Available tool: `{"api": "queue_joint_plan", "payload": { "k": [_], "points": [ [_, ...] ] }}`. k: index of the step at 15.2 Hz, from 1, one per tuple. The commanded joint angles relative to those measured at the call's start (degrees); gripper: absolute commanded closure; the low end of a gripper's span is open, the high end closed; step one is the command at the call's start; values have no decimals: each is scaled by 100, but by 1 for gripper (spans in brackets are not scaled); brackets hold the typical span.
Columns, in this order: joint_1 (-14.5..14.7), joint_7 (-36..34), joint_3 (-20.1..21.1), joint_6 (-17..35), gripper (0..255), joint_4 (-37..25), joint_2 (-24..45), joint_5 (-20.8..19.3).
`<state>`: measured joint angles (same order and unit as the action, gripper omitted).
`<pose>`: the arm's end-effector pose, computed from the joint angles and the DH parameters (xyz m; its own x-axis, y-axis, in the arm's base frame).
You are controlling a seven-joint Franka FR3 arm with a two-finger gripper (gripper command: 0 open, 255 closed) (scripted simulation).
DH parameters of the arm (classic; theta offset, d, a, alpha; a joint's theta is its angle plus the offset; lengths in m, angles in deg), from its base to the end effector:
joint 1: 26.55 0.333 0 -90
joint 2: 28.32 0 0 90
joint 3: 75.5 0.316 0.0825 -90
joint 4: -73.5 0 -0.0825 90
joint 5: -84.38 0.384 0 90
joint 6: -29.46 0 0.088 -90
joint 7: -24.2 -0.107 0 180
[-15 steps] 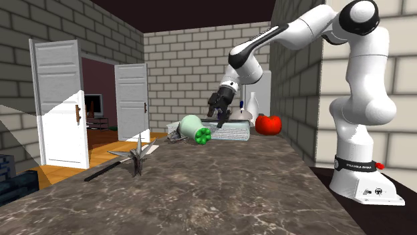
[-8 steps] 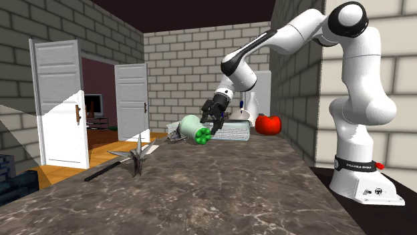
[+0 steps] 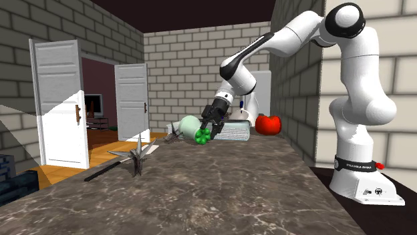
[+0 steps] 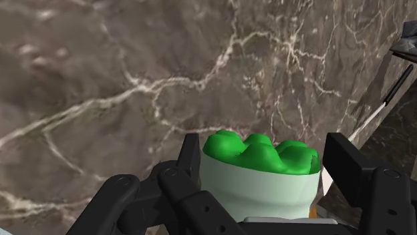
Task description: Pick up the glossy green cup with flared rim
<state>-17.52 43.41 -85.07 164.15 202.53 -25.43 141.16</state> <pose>0.5366 0.0071 0.3517 0.9230 -0.3836 0.0308 -0.2752 -0.7138 -0.6440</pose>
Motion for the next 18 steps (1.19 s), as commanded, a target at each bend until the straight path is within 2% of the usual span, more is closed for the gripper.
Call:
{"api": "queue_joint_plan", "payload": {
  "k": [1,6,18],
  "points": [
    [5,2,6,-1,255,5,13,2],
    [1,-6,1,-12,255,5,2,-9],
    [-30,-842,-39,-473,255,-231,-541,-689]
  ]
}}
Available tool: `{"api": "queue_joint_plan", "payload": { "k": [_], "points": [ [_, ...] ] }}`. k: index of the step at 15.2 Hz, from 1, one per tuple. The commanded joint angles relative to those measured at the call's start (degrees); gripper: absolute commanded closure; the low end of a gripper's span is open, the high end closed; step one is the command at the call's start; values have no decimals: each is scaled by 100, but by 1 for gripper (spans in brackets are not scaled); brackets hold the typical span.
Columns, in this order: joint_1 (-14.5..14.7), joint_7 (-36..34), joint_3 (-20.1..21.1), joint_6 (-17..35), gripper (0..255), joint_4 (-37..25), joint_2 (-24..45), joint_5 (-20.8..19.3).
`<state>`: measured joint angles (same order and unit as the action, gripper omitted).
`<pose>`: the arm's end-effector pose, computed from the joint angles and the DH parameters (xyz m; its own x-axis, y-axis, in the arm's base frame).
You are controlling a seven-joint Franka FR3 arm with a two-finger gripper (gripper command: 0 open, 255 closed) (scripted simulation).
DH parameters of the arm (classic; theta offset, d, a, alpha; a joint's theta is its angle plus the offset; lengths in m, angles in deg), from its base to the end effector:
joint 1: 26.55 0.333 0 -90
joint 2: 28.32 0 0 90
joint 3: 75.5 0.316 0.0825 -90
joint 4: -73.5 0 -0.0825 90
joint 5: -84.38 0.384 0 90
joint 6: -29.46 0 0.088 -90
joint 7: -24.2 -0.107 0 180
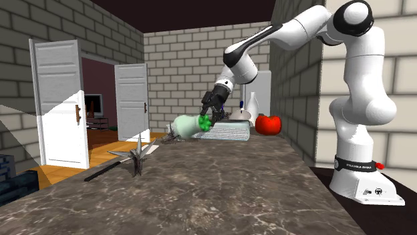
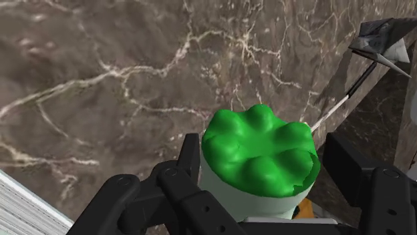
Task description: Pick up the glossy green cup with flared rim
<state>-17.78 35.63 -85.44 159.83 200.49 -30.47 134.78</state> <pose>0.5362 0.0075 0.4093 0.9238 -0.3819 0.0280 -0.2757 -0.7141 -0.6435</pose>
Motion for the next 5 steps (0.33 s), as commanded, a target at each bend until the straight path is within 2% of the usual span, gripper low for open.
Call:
{"api": "queue_joint_plan", "payload": {
  "k": [1,5],
  "points": [
    [-8,-129,-3,-84,255,-55,-76,-101],
    [-17,-267,-5,-180,255,-120,-155,-205]
  ]
}}
